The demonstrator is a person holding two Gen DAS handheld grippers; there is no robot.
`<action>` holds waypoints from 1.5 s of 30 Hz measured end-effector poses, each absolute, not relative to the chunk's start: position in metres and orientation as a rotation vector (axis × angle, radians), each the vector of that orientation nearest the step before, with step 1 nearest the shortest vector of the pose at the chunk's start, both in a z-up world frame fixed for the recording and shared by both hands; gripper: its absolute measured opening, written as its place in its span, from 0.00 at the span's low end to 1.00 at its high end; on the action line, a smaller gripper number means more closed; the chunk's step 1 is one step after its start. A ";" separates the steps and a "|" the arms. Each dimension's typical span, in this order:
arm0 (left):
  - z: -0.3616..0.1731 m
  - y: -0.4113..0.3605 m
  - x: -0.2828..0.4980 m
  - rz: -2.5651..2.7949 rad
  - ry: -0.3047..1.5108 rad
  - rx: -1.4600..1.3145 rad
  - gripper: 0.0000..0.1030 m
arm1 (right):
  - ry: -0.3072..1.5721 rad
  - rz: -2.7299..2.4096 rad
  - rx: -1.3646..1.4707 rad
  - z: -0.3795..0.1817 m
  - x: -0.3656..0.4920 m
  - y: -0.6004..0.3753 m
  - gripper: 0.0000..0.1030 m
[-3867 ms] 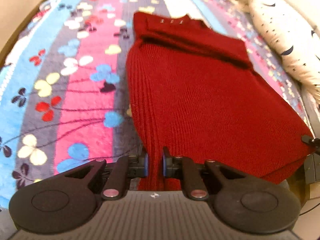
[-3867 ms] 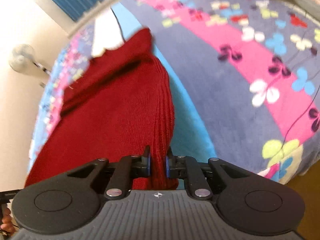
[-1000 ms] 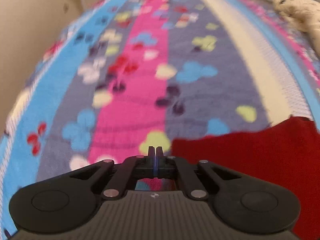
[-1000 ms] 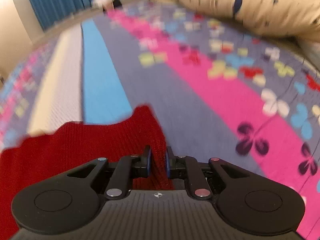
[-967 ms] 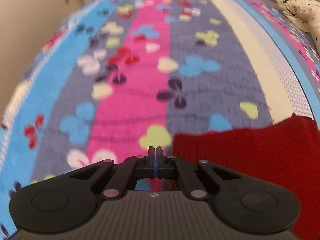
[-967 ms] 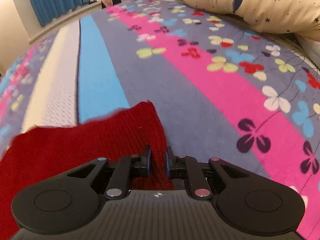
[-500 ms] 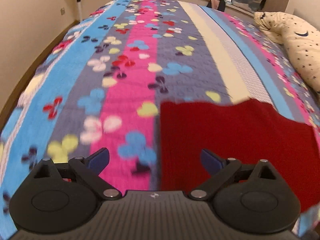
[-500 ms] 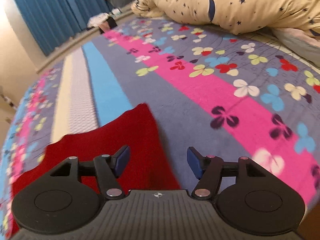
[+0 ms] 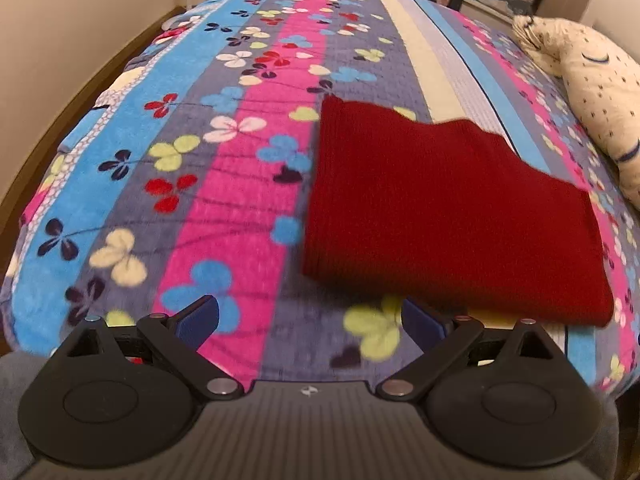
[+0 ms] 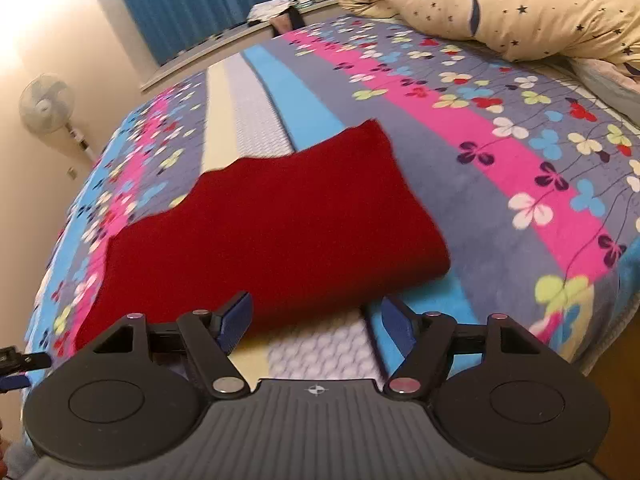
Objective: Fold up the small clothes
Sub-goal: 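Release the hem and lift both tools above the folded sweater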
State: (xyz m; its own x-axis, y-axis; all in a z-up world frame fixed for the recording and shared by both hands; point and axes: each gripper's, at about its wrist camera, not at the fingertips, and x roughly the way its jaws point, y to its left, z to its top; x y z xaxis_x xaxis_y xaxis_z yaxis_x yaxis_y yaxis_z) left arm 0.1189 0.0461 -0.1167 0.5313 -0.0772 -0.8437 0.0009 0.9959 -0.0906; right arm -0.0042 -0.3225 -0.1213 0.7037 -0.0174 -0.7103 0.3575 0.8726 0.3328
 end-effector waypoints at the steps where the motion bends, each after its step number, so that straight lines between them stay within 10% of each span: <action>1: -0.115 0.045 0.111 -0.053 1.004 -0.077 0.96 | 0.770 -0.204 0.466 -0.119 -0.011 -0.316 0.73; 45: -0.112 0.029 0.061 -0.049 1.035 0.025 0.96 | 0.812 -0.179 0.481 -0.128 -0.037 -0.285 0.77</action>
